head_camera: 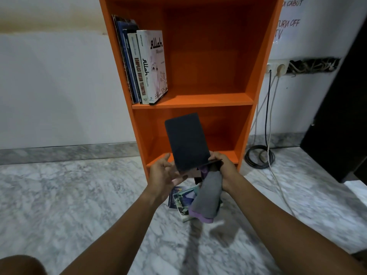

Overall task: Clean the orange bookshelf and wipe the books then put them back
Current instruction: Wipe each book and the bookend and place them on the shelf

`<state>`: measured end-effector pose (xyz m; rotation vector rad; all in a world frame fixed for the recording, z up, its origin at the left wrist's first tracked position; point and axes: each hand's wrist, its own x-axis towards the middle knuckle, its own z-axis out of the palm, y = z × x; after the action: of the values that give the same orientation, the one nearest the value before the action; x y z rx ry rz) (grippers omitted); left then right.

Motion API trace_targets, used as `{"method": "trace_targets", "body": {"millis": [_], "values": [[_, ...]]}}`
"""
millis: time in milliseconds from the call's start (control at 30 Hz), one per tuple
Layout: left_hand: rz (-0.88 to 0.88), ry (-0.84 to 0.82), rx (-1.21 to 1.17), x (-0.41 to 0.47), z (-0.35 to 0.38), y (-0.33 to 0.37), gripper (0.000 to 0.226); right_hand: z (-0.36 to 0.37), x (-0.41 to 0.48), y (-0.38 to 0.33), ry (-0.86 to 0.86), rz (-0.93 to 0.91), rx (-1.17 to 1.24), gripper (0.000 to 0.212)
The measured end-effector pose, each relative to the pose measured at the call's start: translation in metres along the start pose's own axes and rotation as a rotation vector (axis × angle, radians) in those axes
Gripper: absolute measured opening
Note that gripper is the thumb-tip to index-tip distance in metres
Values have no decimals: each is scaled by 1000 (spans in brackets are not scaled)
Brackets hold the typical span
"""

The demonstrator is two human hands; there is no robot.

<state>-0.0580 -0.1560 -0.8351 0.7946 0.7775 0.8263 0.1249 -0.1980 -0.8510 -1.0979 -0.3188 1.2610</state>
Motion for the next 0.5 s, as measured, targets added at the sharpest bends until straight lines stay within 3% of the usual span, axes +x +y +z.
{"method": "trace_targets", "body": {"millis": [100, 200, 267, 400, 500], "values": [[38, 115, 311, 1, -7, -21, 26, -9, -2, 6, -18, 32, -106, 10], [52, 222, 310, 3, -18, -40, 18, -17, 2, 17, -45, 65, -187, 53], [58, 265, 311, 6, -29, -51, 16, -24, 6, 28, -44, 78, -253, 59], [48, 309, 315, 6, -50, -70, 19, -34, 6, 45, 20, 35, -396, 26], [19, 357, 324, 9, -69, -88, 21, -43, 11, 60, 84, 33, -509, 28]]}}
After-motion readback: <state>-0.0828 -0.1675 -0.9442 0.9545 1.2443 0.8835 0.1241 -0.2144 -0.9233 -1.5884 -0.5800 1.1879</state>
